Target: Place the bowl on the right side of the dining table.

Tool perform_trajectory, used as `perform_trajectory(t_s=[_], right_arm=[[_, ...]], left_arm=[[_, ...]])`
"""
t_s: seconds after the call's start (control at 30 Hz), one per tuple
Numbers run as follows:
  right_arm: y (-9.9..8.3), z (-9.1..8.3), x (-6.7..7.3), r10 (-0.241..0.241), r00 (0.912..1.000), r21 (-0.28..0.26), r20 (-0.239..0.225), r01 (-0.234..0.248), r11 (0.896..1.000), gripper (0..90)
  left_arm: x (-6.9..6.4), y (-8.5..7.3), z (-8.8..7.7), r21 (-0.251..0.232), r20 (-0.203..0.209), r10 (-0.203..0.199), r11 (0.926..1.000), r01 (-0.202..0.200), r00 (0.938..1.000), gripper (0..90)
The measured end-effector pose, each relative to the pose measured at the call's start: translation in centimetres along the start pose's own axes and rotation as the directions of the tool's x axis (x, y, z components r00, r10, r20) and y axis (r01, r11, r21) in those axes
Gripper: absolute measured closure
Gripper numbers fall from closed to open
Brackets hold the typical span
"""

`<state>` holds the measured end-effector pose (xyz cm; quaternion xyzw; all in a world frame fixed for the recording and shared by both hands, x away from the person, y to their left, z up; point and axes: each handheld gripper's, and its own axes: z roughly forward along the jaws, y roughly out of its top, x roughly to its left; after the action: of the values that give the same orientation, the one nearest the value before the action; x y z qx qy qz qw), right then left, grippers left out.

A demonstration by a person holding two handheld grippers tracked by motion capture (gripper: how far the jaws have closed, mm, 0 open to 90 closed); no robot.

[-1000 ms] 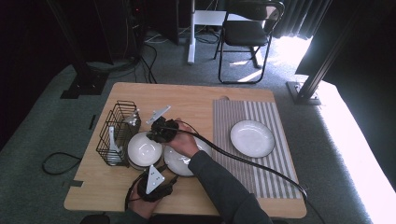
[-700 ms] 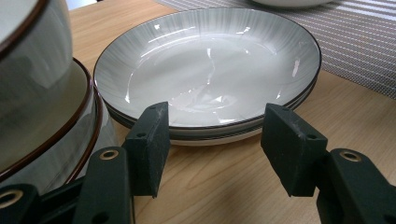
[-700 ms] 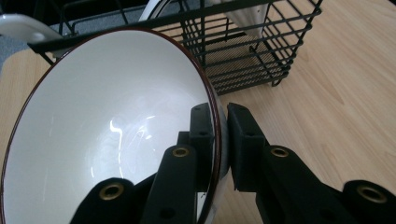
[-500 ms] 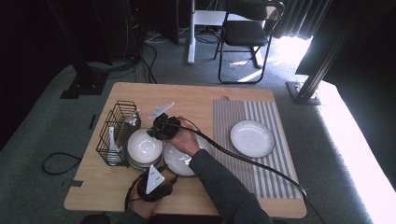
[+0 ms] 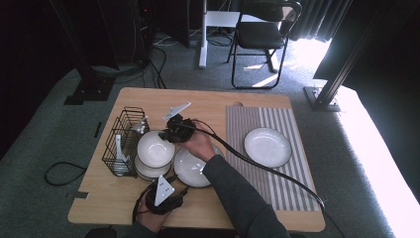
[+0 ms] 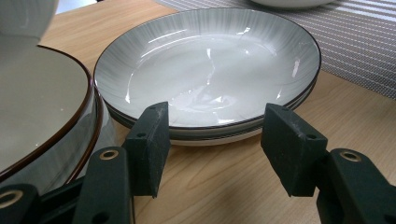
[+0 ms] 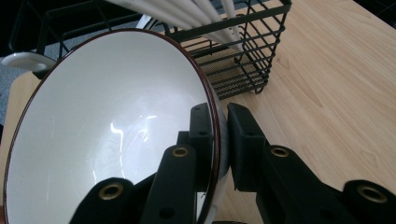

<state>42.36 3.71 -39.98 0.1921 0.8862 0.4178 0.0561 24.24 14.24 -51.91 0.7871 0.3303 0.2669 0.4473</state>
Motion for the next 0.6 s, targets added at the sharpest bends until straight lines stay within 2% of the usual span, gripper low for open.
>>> perform_trajectory(t_s=[0.2,0.4,0.6], right_arm=[[0.3,-0.8,-0.7,0.013,0.9998,-0.016,0.012,-0.012,1.0,81.0],[0.0,-2.1,-2.0,0.067,0.9973,-0.053,0.03,-0.065,0.996,81.0],[0.3,-3.1,-2.7,0.074,0.9959,-0.067,0.052,-0.07,0.995,81.0]], left_arm=[[0.0,0.0,0.0,-0.001,0.003,-0.007,1.0,0.007,1.0,43.2],[0.0,0.0,0.0,0.005,0.002,-0.002,1.0,0.002,1.0,43.1],[0.0,0.0,0.0,0.002,0.002,-0.002,1.0,0.002,1.0,43.1]])
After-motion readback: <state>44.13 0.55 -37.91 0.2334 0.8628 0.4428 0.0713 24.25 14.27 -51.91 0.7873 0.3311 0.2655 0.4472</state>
